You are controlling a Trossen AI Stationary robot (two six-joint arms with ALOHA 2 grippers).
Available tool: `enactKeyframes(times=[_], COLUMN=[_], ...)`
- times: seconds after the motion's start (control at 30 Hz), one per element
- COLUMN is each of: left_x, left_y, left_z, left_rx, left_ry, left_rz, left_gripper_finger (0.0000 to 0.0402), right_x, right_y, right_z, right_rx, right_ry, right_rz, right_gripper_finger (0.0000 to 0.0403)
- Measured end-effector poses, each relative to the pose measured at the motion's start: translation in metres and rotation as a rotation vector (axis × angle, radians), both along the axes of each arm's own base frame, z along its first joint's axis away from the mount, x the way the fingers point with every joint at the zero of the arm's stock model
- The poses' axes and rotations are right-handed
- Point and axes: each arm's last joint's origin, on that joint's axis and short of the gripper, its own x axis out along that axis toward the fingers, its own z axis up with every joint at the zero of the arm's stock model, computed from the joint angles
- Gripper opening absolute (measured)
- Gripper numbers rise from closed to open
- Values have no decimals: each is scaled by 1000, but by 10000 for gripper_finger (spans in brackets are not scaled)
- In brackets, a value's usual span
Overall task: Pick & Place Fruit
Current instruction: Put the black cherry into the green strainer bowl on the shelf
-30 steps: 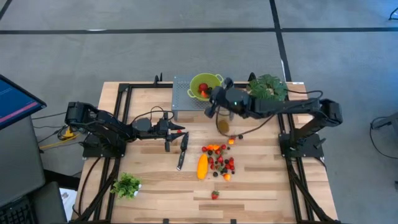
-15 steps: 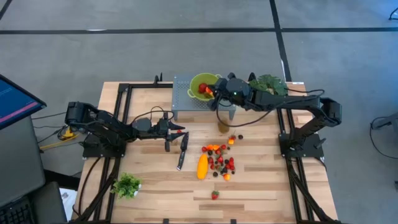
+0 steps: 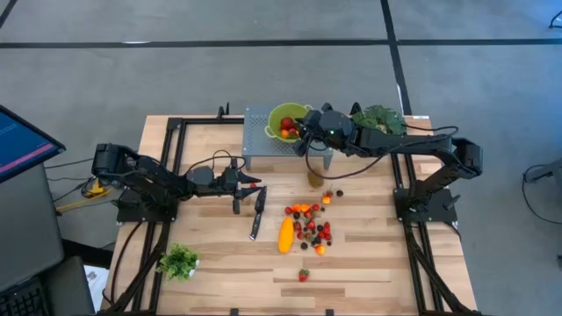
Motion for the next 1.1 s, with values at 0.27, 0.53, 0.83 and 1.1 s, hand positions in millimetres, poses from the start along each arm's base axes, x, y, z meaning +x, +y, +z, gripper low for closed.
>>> enactKeyframes(times=[0.27,0.53,0.83,1.1], left_x=[0,0,0,0], left_y=[0,0,0,0], left_z=[0,0,0,0], left_rx=[0,0,0,0], left_ry=[0,0,0,0], left_rz=[-2,-4,-3,1], left_gripper_finger=[106,106,106,106], right_x=[-1,-18,-40,-60], right_y=[41,90,125,143], right_z=[4,-13,-63,-92], right_rx=[12,171,294,337], right_ry=[59,283,608,707], right_rz=[123,189,152,120], right_gripper_finger=[88,74,72,72])
